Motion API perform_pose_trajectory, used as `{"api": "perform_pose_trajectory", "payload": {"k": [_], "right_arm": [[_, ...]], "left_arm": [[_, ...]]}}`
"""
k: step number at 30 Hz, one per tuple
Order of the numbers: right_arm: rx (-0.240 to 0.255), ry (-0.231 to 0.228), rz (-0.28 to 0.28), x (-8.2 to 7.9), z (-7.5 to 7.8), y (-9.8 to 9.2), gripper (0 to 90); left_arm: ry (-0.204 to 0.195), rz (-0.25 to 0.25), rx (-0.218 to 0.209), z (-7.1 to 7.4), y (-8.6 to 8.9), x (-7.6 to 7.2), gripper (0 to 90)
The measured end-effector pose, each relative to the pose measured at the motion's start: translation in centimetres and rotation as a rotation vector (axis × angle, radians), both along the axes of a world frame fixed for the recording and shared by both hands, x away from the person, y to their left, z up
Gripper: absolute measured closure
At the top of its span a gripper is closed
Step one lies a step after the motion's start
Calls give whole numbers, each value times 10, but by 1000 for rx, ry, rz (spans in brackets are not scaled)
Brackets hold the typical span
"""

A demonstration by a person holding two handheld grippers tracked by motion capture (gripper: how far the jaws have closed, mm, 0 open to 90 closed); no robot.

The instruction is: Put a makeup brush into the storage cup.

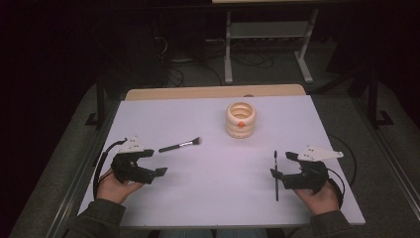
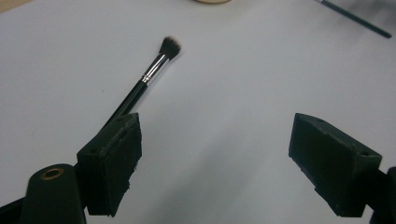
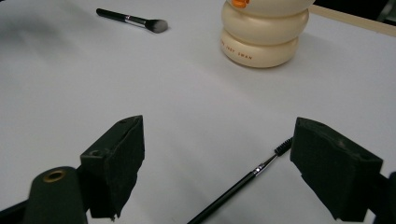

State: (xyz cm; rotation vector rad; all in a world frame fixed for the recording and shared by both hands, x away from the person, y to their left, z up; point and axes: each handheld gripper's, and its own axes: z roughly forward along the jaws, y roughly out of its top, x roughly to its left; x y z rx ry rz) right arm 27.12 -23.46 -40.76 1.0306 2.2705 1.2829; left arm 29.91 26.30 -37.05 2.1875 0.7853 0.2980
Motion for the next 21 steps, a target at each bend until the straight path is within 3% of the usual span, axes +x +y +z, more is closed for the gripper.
{"api": "perform_pose_trajectory", "payload": {"k": [6,7,12,14,21], "right_arm": [[-9,4,10,0,-1,3,169],[-9,16,10,0,0,4,168],[-14,13,22,1,0,5,168],[-15,23,22,0,0,6,168],[-26,18,40,1,1,11,168]], "left_arm": [[-8,-27,26,6,-3,8,175],[-28,-39,33,10,-4,11,184],[-20,-52,74,18,-5,25,187],[-3,-63,71,20,-5,31,201],[4,-102,173,24,-16,46,230]]}}
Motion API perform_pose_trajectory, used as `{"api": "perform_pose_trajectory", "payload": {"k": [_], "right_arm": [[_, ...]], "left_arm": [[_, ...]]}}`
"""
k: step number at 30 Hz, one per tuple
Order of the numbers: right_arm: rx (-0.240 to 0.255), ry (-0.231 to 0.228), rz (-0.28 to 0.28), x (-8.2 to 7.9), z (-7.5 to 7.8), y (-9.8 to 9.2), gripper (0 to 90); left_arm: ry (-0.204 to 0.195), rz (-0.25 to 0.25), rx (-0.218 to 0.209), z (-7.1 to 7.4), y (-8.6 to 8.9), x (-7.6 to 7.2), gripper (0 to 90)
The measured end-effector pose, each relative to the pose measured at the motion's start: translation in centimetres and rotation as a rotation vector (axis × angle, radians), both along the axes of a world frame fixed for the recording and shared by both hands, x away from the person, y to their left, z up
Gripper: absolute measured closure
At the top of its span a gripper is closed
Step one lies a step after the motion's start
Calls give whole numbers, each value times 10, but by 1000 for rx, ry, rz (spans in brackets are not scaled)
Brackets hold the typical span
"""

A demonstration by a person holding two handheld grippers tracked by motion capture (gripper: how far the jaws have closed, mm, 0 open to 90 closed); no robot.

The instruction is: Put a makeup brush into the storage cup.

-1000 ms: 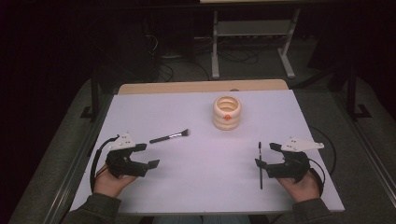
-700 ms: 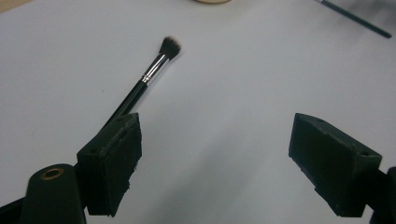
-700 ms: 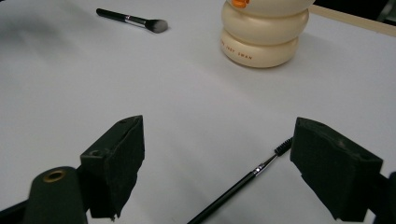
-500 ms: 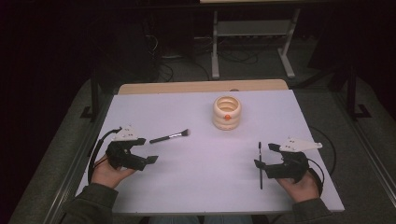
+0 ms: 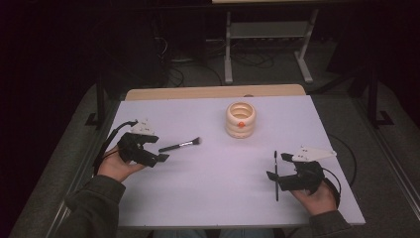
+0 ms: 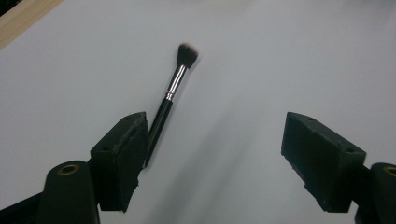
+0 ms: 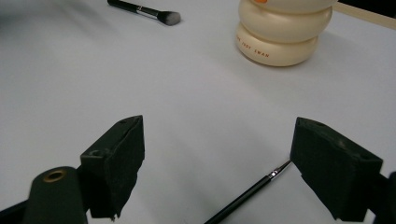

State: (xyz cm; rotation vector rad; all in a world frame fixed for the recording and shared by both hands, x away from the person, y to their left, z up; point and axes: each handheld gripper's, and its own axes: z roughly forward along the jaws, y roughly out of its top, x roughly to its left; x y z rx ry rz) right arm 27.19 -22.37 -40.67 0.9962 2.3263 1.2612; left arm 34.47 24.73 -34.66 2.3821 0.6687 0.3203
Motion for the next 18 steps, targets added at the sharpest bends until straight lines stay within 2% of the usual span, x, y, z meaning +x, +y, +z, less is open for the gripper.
{"api": "perform_pose_trajectory", "payload": {"k": [4,9,12,17,18], "right_arm": [[5,4,1,1,0,-1,168],[0,1,5,1,1,-1,168],[3,6,8,1,1,-2,168],[7,6,12,2,1,-2,167],[7,10,11,2,1,-2,168]], "left_arm": [[14,-2,8,-1,-3,10,229],[31,-14,51,-7,-9,28,230],[54,-12,72,-9,-14,38,232],[71,-3,82,-15,-21,51,238],[74,-5,99,-17,-22,53,238]]}}
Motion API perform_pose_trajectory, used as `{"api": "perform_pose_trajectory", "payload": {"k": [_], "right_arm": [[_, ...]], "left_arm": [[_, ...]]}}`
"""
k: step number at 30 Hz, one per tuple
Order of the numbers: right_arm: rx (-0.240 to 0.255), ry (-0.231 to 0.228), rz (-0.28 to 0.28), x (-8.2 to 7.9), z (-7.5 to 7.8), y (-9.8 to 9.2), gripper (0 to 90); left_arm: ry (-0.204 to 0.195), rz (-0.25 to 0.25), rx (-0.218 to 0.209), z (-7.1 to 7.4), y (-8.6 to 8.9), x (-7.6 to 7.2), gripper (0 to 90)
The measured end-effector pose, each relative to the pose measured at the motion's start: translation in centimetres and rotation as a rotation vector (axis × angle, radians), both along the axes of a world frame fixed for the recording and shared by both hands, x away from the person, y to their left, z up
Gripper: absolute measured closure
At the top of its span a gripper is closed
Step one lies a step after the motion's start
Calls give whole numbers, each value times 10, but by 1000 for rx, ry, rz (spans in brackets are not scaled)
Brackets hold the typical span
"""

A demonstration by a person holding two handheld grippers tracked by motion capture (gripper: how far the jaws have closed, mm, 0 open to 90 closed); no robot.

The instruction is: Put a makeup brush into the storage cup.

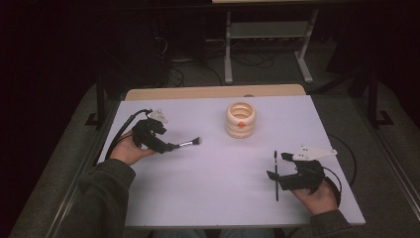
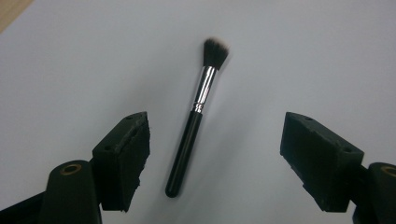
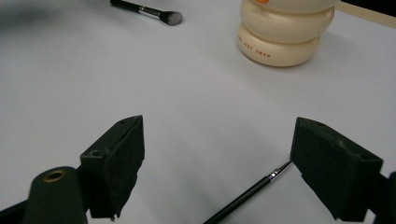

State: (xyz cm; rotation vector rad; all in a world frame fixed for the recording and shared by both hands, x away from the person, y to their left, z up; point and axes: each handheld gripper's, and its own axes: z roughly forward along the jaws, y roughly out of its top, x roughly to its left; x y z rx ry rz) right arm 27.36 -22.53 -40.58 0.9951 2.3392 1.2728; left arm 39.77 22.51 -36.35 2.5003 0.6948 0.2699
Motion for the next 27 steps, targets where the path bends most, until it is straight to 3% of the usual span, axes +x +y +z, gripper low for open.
{"api": "perform_pose_trajectory", "payload": {"k": [6,8,18,27], "right_arm": [[-2,2,7,1,-1,0,168],[-2,9,6,1,-1,1,168],[3,13,15,3,-2,-2,168],[7,16,19,3,-2,-2,169]], "left_arm": [[6,-14,63,-10,-10,10,267],[18,-11,55,-13,-13,14,269],[72,-19,104,-29,-21,35,331],[103,-37,119,-43,-26,41,421]]}}
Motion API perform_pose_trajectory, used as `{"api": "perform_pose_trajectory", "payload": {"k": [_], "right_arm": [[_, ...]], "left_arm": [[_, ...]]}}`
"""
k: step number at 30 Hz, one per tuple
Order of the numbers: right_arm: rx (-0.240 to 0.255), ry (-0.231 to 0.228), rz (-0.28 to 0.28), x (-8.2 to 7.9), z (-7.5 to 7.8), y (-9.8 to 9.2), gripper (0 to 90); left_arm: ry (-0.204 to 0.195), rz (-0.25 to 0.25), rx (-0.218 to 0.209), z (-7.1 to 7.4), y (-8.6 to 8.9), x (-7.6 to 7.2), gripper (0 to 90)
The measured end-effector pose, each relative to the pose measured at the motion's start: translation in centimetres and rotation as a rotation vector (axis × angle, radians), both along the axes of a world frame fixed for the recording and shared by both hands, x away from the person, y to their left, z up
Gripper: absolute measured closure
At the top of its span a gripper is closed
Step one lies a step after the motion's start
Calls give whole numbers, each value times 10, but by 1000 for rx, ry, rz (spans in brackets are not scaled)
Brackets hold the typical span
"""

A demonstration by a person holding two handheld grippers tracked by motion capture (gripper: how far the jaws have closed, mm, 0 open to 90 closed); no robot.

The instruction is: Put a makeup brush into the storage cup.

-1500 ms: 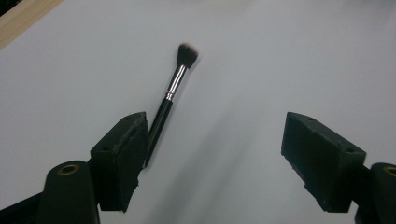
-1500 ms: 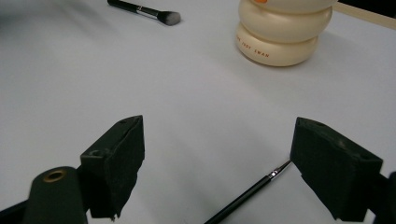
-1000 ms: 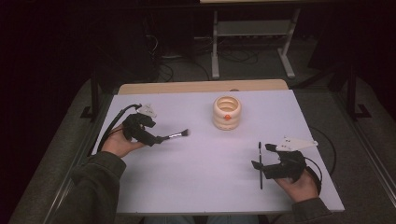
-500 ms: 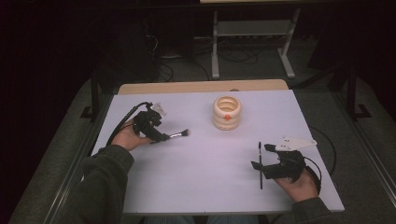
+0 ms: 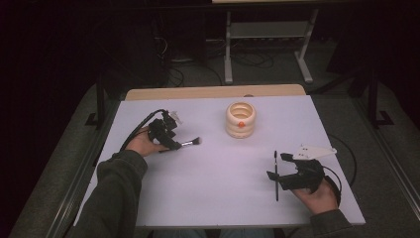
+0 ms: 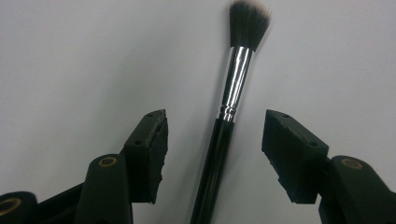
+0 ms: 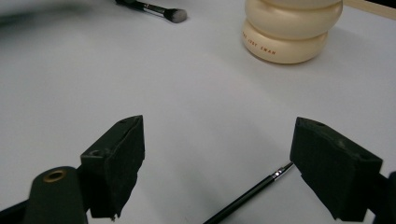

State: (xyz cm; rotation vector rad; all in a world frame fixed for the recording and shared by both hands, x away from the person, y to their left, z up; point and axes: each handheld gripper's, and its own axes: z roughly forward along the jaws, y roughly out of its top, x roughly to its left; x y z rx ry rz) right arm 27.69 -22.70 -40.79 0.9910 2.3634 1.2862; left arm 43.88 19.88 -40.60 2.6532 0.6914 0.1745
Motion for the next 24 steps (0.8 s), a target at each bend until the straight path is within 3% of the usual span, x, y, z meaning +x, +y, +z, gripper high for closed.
{"api": "perform_pose_trajectory", "payload": {"k": [18,24], "right_arm": [[1,6,6,0,0,0,171],[6,-13,15,-2,2,1,189]], "left_arm": [[32,-38,44,-14,-7,6,623],[35,-62,53,-14,-10,4,714]]}}
